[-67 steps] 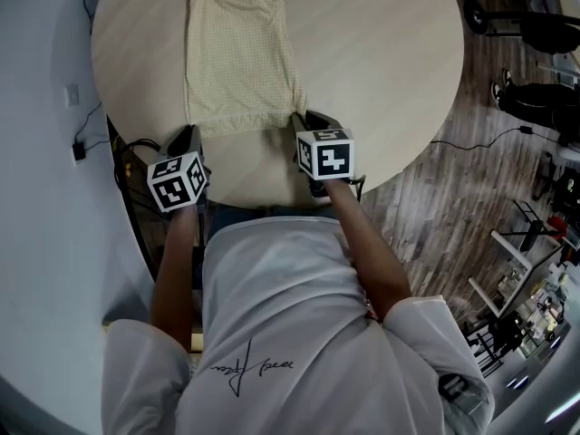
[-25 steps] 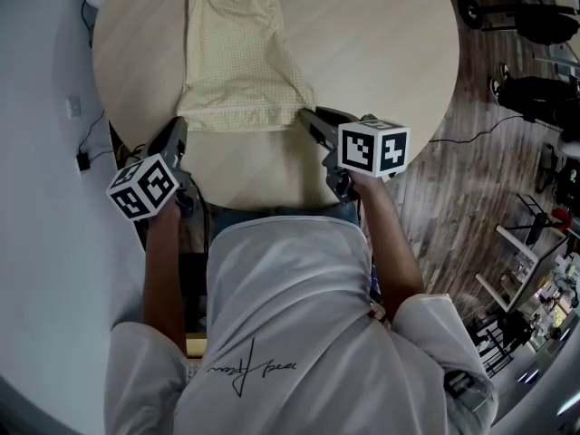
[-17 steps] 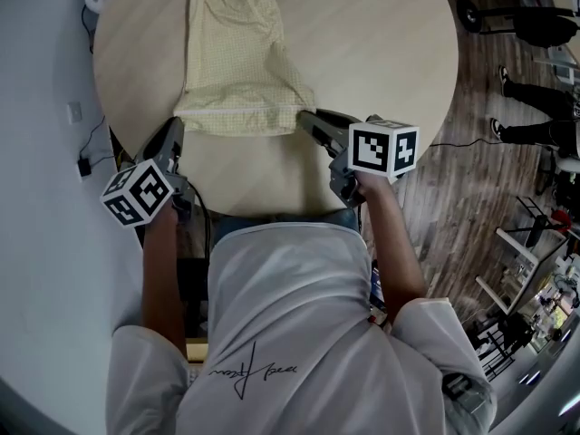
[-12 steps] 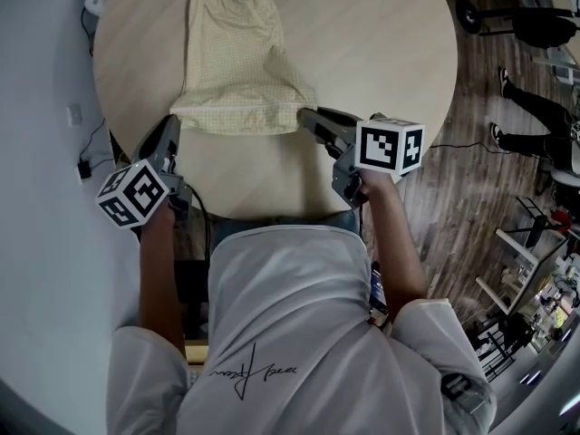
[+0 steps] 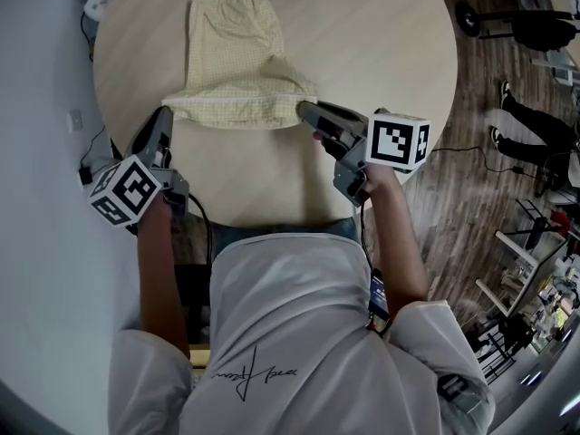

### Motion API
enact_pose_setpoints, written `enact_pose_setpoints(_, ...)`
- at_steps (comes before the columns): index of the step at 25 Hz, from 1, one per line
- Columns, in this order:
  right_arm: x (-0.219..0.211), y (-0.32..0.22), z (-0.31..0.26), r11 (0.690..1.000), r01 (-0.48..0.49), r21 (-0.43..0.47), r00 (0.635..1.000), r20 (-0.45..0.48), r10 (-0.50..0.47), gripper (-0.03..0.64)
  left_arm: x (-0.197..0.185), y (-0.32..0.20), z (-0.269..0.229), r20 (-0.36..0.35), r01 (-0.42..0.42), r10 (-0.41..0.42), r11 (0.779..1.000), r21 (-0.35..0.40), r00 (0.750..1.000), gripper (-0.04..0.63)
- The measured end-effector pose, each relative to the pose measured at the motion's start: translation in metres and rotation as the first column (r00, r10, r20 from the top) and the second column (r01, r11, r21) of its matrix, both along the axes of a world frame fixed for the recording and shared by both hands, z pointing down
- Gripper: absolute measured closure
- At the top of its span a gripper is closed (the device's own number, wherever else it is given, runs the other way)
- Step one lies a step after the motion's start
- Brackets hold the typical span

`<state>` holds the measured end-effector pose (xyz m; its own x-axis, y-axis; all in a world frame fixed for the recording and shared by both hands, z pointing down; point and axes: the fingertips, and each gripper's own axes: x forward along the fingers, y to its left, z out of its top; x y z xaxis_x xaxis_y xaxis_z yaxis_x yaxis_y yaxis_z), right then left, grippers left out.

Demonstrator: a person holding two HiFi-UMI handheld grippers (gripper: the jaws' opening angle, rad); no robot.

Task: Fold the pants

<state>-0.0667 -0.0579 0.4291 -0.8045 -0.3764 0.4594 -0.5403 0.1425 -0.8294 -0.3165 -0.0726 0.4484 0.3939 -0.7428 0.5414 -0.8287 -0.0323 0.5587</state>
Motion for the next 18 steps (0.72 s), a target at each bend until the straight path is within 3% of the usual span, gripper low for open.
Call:
enact_pose_setpoints(12,-0.008,-0.007,-0.012,1.0,0.013,0.027,0.996,0.09,-0.015,0.577,-0.002,-0.001,-0.007,-0.057,0.042,-0.041,0.999,0.027,0.998,0.518)
enact_pose_setpoints(18,-0.006,-0.059,-0.004,1.0,0.009,0.027,0.995,0.098,-0.012,0.577,-0.003,-0.055,-0.001,-0.046,0.035,-0.033,0.999,0.034,0.998,0.518)
